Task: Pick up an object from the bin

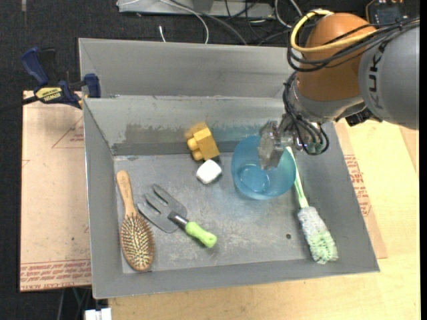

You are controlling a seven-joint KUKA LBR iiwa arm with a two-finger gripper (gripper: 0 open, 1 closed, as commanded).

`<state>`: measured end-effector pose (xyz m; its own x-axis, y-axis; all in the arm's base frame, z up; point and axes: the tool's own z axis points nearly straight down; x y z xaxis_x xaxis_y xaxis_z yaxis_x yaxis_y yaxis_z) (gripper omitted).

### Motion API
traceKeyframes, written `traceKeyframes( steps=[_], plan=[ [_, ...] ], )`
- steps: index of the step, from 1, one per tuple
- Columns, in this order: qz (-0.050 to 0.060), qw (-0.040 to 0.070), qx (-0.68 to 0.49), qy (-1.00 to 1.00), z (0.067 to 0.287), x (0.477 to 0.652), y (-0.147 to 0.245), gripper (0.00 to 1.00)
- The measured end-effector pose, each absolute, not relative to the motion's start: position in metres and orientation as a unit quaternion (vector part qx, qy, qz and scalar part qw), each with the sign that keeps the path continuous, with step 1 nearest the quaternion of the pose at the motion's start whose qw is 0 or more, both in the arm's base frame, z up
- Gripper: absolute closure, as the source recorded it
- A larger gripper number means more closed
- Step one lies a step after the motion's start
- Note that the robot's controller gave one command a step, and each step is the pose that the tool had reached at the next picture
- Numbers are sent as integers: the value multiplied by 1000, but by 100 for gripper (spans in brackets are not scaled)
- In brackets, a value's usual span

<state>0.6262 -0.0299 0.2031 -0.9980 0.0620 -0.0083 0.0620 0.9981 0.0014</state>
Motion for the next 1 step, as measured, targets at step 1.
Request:
traceKeyframes(
  steps=[1],
  plan=[
    [3, 10, 123, 992, 196, 645, -17, 100]
  ],
)
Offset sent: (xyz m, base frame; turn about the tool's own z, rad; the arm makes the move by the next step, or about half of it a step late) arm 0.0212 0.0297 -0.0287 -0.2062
